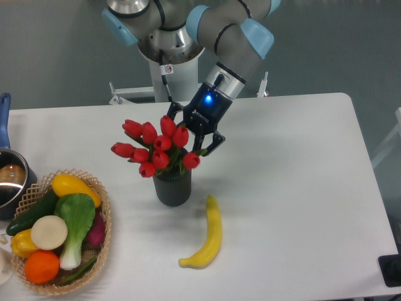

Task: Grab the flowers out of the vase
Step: 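Close the gripper around the tulip stems at the vase mouth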

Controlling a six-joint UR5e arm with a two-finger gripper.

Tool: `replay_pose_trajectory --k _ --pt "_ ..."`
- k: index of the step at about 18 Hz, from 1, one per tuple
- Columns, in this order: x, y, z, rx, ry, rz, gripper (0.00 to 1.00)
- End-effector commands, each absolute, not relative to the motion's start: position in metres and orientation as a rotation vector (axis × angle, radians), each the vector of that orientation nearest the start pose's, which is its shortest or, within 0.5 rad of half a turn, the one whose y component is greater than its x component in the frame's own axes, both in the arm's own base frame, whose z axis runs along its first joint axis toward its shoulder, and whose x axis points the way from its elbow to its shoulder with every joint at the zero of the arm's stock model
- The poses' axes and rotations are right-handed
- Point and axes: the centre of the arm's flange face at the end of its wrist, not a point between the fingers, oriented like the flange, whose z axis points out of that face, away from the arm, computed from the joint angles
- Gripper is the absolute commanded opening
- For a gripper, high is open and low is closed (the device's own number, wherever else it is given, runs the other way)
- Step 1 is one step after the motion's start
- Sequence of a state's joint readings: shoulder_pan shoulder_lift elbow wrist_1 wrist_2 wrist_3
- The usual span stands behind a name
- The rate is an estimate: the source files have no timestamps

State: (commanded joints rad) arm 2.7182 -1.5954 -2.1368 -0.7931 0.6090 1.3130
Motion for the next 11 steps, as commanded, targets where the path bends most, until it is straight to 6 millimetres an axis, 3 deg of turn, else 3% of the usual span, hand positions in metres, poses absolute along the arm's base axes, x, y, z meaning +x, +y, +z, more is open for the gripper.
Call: replay_pose_trajectory --k 11 --pt "-0.317 0.372 0.353 -2.135 0.277 -0.145 0.0"
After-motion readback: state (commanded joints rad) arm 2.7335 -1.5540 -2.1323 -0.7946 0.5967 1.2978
